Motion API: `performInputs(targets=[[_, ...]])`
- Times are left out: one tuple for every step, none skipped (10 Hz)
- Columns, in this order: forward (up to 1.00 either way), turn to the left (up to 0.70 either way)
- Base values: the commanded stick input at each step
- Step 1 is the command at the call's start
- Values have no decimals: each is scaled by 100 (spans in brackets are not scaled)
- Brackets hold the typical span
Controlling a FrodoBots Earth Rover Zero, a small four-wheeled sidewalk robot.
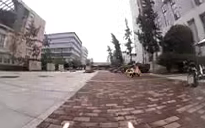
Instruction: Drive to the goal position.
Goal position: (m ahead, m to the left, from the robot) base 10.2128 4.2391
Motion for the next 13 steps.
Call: performInputs(targets=[[45, 0], [45, 0], [45, 0], [45, 0], [45, 0], [45, 0], [45, 0], [45, 0], [45, 0], [45, 0], [45, 0], [45, 3], [45, 8]])
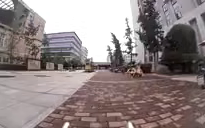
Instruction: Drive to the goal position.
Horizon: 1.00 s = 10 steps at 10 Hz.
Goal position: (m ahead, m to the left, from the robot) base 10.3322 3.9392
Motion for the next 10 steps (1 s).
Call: performInputs(targets=[[45, 14], [45, 19], [45, 25], [45, 27], [45, 27], [45, 27], [45, 27], [45, 27], [45, 27], [45, 27]])
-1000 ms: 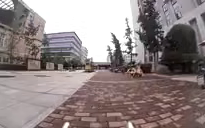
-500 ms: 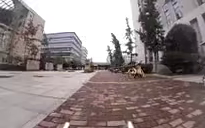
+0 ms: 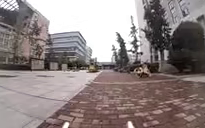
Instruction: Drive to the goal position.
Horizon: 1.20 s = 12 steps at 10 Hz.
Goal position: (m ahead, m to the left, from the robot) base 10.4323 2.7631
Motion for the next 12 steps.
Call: performInputs(targets=[[45, 27], [45, 2], [45, 0], [45, 0], [45, 0], [45, 0], [45, 0], [45, 0], [45, 0], [45, 0], [45, 0], [45, 0]])
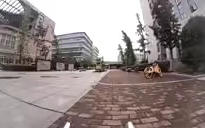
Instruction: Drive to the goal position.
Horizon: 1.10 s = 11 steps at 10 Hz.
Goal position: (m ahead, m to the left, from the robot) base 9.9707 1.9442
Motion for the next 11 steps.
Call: performInputs(targets=[[45, 0], [45, 0], [45, 0], [45, 0], [45, 0], [45, 0], [45, 0], [45, 0], [45, 0], [45, 0], [45, 0]])
